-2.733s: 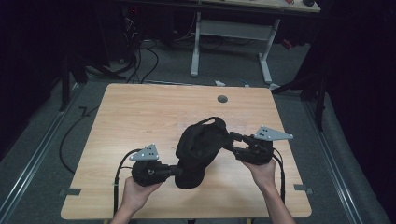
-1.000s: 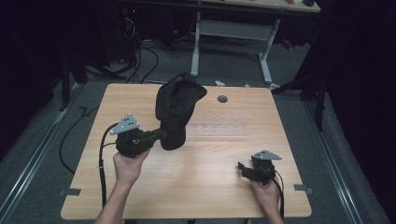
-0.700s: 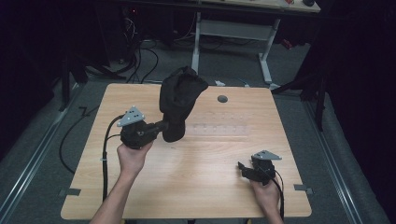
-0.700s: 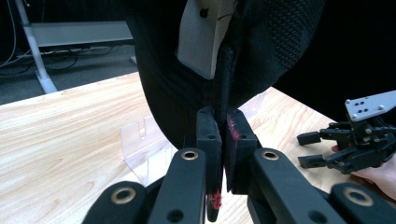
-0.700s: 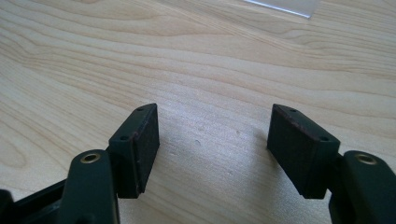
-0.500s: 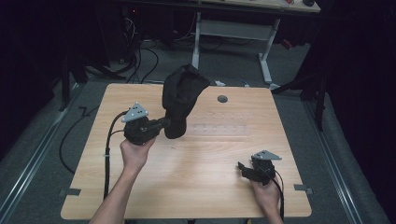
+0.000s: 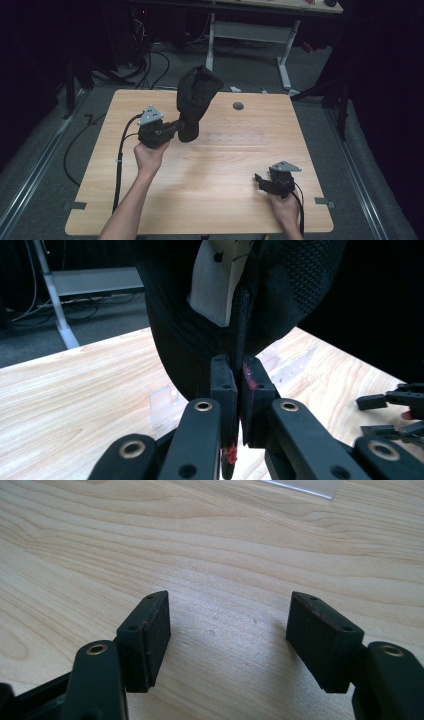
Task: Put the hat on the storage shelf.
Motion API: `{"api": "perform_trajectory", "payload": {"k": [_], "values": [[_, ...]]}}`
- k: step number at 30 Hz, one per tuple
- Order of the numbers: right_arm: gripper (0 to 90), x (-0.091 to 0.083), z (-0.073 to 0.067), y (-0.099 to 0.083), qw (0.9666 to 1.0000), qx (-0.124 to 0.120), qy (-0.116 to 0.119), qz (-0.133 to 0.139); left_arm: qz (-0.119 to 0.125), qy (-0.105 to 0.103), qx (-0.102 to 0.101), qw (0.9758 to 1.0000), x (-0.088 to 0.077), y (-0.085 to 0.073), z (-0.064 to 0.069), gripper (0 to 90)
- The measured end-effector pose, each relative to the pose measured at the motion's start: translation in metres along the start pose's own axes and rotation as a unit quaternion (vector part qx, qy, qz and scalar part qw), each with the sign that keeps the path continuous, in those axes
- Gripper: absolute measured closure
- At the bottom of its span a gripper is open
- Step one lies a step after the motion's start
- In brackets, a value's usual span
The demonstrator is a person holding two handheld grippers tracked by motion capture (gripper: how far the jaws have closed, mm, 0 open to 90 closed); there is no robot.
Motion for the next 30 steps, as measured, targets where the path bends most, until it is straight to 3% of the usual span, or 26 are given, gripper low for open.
{"api": "perform_trajectory", "payload": {"k": [7,20,30], "values": [[34.3,0.0,0.0,0.0,1.0,-0.001,0.0,0.0,-0.004,0.005,0.01,0.9999,0.006,-0.006,-0.003,86.3],[34.3,0.0,0.0,0.0,1.0,-0.001,0.0,0.0,-0.011,0.011,0.009,0.9998,0.012,-0.018,-0.01,86.3],[34.3,0.0,0.0,0.0,1.0,-0.002,0.0,0.001,-0.02,0.02,-0.032,0.9991,0.008,-0.028,-0.022,85.7]]}}
Point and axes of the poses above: each handheld gripper's, and its own axes: x roughly forward along the jaws, y roughly out of its top, z roughly to its right, the point moved 1 cm from there along x, roughly forward along the jaws, and after that the axes turned 5 degrees about x, right-handed, at the moved point
